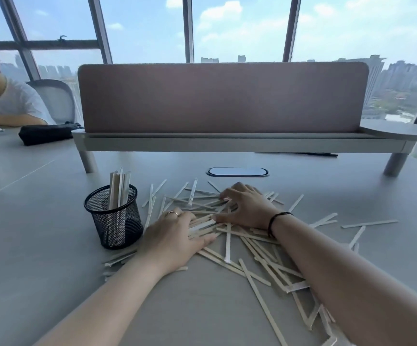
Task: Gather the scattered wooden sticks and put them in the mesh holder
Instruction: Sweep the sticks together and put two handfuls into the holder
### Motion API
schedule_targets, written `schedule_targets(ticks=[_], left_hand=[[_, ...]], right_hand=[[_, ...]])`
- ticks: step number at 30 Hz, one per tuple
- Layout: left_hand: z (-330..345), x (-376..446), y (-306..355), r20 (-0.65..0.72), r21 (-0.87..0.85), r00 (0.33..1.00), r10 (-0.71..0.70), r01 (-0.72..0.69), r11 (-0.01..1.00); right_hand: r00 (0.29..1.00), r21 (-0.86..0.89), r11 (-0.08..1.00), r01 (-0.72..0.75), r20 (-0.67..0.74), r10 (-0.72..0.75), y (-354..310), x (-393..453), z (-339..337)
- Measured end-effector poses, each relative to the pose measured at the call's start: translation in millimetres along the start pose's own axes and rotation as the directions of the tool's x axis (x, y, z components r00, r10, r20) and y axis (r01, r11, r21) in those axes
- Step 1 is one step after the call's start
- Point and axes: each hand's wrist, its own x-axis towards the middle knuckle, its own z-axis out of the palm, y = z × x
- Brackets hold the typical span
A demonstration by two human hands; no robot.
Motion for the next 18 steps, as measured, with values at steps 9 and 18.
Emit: schedule_targets(ticks=[9,18], left_hand=[[-2,-1,0,-0.053,0.088,0.998,0.024,-0.019,0.996],[-7,-3,-1,-0.09,0.113,0.995,0.045,-0.035,0.993]], right_hand=[[0.992,-0.137,0.99,0.042,-0.113,-0.058,-7,-10,0],[0.994,-0.246,0.969,-0.009,-0.111,-0.019,-16,-23,-14]])
